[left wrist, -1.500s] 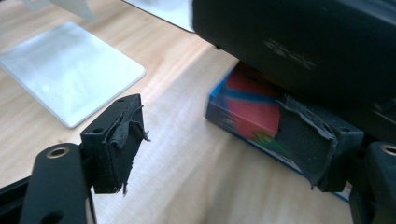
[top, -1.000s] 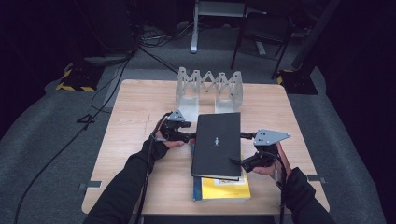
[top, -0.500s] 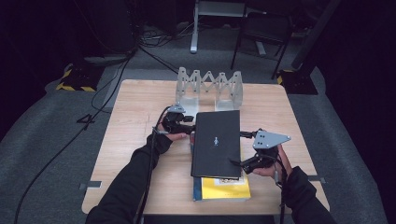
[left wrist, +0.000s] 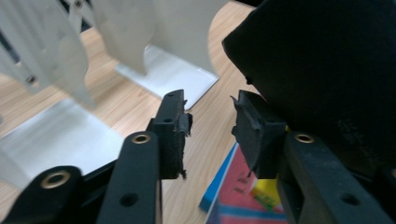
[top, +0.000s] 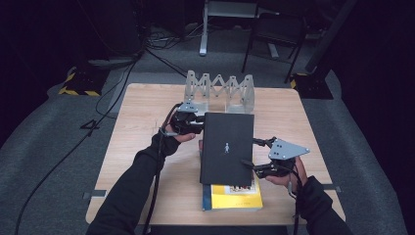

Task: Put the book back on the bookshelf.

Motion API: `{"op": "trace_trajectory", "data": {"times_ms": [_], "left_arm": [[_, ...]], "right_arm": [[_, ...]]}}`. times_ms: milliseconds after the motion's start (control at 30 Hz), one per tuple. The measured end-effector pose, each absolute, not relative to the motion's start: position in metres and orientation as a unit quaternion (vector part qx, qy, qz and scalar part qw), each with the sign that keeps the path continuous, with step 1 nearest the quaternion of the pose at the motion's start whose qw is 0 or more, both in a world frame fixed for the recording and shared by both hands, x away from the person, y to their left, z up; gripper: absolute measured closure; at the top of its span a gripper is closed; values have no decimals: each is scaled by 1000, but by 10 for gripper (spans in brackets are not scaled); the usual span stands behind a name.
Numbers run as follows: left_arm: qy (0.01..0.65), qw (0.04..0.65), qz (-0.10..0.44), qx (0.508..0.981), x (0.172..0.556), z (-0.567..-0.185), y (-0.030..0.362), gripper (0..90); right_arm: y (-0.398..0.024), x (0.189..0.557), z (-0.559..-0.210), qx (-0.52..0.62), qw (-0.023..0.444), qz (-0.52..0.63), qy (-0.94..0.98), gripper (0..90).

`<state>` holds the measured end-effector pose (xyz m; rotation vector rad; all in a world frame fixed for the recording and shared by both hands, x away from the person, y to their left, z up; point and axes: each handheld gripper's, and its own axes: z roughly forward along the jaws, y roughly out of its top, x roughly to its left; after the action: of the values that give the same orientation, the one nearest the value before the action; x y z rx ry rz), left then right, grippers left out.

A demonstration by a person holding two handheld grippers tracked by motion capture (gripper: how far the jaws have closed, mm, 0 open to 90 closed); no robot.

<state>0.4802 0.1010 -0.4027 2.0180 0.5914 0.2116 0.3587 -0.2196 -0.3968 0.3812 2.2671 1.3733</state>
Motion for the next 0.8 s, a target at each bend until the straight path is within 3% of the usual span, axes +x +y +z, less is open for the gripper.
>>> {"op": "trace_trajectory", "data": {"times_ms": [200,333,467,800], "left_arm": [[239,495,101,829,477,-389,98,698],[231,505,111,824,472,-374,96,715],[229,502,124,825,465,-368,95,698],[230,512,147,815,443,-360,100,648]], "right_arm": [[-222,359,-392,149,259,512,805,349],[-227,359,-386,154,280,524,790,449],[-234,356,-383,152,276,537,783,525],[-237,339,-380,135,283,550,774,591]]}}
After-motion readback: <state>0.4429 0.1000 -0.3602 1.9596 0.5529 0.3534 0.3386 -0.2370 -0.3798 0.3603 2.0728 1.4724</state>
